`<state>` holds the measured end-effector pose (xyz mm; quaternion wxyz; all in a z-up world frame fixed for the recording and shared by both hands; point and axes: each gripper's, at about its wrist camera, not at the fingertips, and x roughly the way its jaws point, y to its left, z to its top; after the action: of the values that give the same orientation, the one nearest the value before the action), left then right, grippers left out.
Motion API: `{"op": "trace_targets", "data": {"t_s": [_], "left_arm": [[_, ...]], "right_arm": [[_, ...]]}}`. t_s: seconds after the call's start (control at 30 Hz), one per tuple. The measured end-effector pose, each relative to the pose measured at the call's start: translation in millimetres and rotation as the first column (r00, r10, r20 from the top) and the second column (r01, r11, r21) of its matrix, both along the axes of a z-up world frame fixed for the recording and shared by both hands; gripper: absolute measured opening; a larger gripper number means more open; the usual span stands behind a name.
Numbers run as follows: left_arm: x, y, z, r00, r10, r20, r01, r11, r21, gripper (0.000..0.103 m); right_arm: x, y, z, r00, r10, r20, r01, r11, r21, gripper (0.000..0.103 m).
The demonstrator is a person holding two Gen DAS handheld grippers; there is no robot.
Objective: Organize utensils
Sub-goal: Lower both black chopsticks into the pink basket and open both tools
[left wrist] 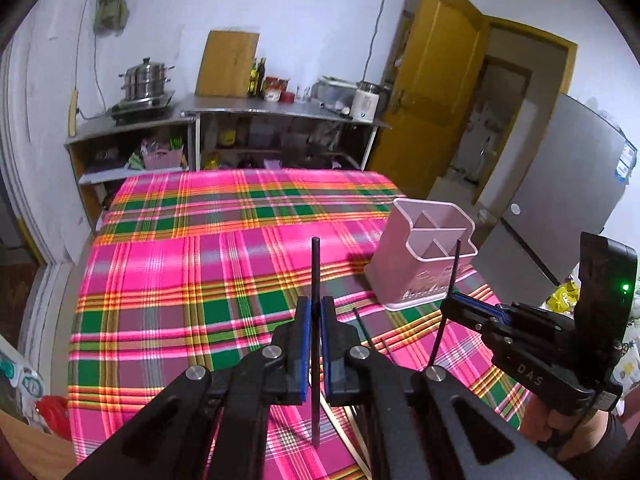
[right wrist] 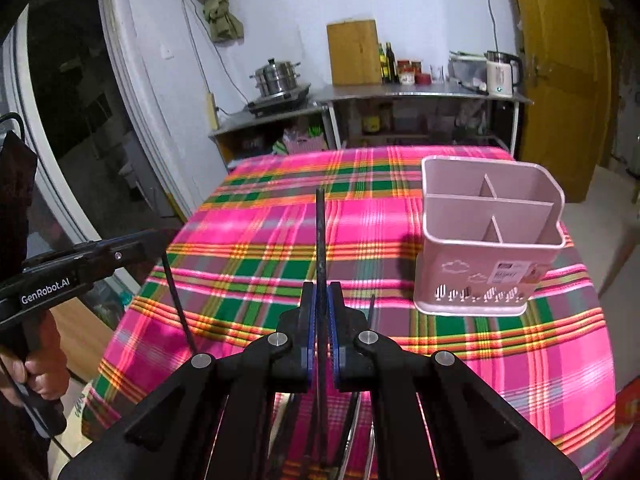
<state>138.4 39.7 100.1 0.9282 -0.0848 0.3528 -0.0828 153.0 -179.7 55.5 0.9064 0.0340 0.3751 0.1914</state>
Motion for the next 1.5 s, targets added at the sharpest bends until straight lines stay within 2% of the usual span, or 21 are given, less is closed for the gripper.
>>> {"op": "trace_targets", "data": {"t_s": [0.2,0.47,0.8,1.17,1.3,1.5], "left_arm": [[-3,-6,20,0.999,-0.024,0.025,0.024,1.000,-0.007,0.004],[13,-28,44,0.996,-0.077,0.046,0.078,0.997,-0.021,0.004],[62,-69,65,0.986,-0.164,0.040,0.167,0.982,-0.086,0.004],[108,-97,116,0.974,-0.181,0.138,0.199,0.972,-0.126,0.004],[128,-104,110,0.976,-0.175,0.131,0.192,0.973,-0.126,0.004],[158,-108,67,0.984,-0.169,0.047,0.174,0.975,-0.137,0.004]], "right_arm": [[-6,-9,18,0.999,-0.011,0.037,0.010,1.000,0.017,0.006],[-4,-29,42,0.996,-0.045,0.080,0.043,0.999,0.032,0.005],[12,-73,72,0.984,-0.128,0.121,0.125,0.992,0.031,0.005],[38,-109,126,0.949,-0.207,0.237,0.198,0.978,0.061,0.005],[56,-114,127,0.943,-0.225,0.244,0.216,0.974,0.064,0.005],[82,-116,89,0.959,-0.240,0.152,0.233,0.970,0.063,0.005]]}}
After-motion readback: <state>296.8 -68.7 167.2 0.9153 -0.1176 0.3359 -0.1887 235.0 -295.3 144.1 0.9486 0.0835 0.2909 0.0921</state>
